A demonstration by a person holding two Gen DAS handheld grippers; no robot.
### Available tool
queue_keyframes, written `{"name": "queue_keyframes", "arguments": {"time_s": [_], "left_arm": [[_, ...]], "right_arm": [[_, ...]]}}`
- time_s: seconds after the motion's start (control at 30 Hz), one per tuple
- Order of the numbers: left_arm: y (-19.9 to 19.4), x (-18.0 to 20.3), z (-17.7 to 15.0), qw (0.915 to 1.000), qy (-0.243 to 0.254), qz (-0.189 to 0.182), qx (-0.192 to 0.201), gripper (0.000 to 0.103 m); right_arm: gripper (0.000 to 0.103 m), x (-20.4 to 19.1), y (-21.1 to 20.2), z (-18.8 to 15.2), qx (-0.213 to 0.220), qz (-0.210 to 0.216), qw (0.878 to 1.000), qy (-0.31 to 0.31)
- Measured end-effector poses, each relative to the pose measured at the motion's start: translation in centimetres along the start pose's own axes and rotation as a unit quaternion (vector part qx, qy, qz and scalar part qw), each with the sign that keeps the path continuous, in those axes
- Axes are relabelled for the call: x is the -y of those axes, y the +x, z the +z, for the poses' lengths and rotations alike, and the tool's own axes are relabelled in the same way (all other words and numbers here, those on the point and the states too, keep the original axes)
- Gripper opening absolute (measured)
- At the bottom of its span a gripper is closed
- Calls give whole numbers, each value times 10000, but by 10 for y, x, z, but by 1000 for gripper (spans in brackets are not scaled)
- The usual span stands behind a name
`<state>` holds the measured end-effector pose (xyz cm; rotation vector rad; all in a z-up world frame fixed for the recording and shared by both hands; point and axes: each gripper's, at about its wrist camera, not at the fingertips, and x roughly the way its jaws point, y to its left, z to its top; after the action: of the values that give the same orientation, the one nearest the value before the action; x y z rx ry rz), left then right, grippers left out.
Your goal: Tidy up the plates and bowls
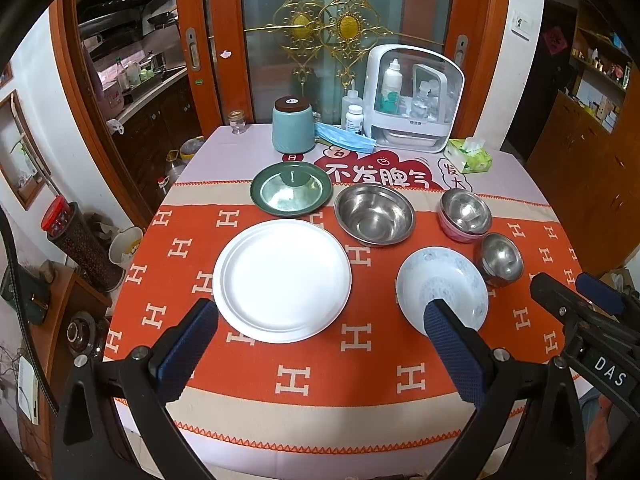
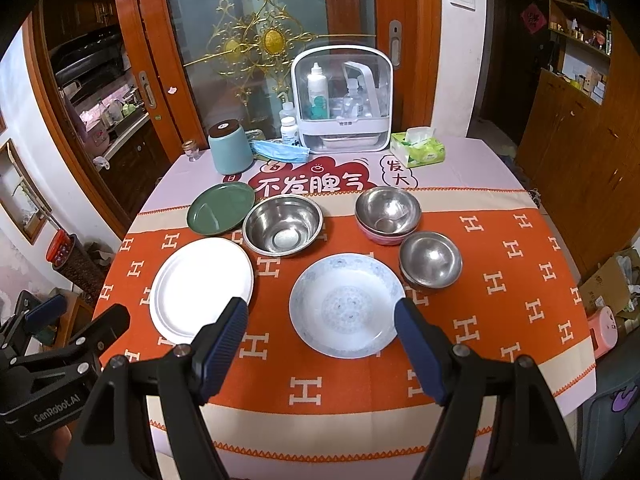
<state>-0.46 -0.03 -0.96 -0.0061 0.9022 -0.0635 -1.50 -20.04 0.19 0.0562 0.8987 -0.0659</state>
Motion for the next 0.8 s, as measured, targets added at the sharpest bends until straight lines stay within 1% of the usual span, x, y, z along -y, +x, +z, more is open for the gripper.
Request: {"name": "queue_keyframes", "arguments": {"time_s": [0.17,0.3,0.47,0.53,0.8], "left_arm": [[0,1,-1,10000,-1,-1,-20,102],[0,1,-4,9999,-6,-79,-76,102],[-1,-1,-8,9999,-24,-1,-101,102],[2,-2,-3,9999,-38,0,-126,102],[4,-3,-2,9999,-42,8,-159,102]], "right_arm": [[76,-1,1,-1,-16,40,10000,-9],[76,-2,3,-1,-38,78,10000,-13],[76,-3,4,-1,-27,101,9999,-22],[76,-4,4,-1,-23,110,9999,-20],[76,-5,5,-1,-26,114,9999,-25]]}}
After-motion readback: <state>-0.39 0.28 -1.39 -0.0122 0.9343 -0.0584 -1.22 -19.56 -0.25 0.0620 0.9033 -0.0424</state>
